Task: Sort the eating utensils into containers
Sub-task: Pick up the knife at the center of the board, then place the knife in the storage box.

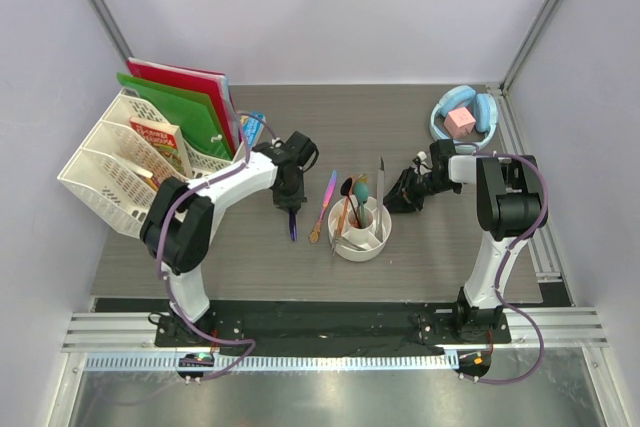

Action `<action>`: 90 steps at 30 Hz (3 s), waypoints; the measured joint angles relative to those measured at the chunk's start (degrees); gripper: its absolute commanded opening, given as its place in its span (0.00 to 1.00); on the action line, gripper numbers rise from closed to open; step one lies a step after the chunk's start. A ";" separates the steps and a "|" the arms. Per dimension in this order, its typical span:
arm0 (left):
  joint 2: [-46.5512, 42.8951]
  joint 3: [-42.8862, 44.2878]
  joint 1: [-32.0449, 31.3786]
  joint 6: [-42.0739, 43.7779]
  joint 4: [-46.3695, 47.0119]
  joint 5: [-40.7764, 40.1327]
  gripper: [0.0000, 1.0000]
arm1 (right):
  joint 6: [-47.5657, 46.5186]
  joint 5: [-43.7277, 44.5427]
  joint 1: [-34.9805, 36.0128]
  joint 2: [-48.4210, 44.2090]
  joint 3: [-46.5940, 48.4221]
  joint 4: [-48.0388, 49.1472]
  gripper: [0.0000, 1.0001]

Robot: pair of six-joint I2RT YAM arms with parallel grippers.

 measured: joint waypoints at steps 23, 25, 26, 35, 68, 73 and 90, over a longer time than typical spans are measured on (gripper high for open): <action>-19.32 10.43 0.00 2.86 -1.81 -2.84 0.00 | 12.83 2.25 9.03 -3.72 -6.99 12.90 0.29; -20.00 12.55 -0.02 3.10 -2.69 -2.75 0.00 | 14.56 2.91 9.62 -3.93 -7.28 13.97 0.29; -20.09 13.42 -0.11 3.28 -2.78 -2.71 0.00 | 15.41 3.13 9.97 -4.00 -7.58 14.78 0.29; -17.81 18.86 -8.24 5.64 -1.92 -0.83 0.00 | 22.18 4.85 11.54 -5.07 -11.10 23.30 0.29; -1.33 33.97 -21.33 9.05 0.83 3.96 0.00 | 20.41 4.48 10.47 -3.41 -7.91 20.24 0.30; -1.70 29.00 -23.41 10.25 3.19 4.37 0.00 | 19.30 3.93 9.05 -3.41 -7.82 19.39 0.29; -6.58 4.85 -28.50 15.54 18.75 2.73 0.00 | 14.08 3.72 6.34 -5.05 -7.78 11.89 0.29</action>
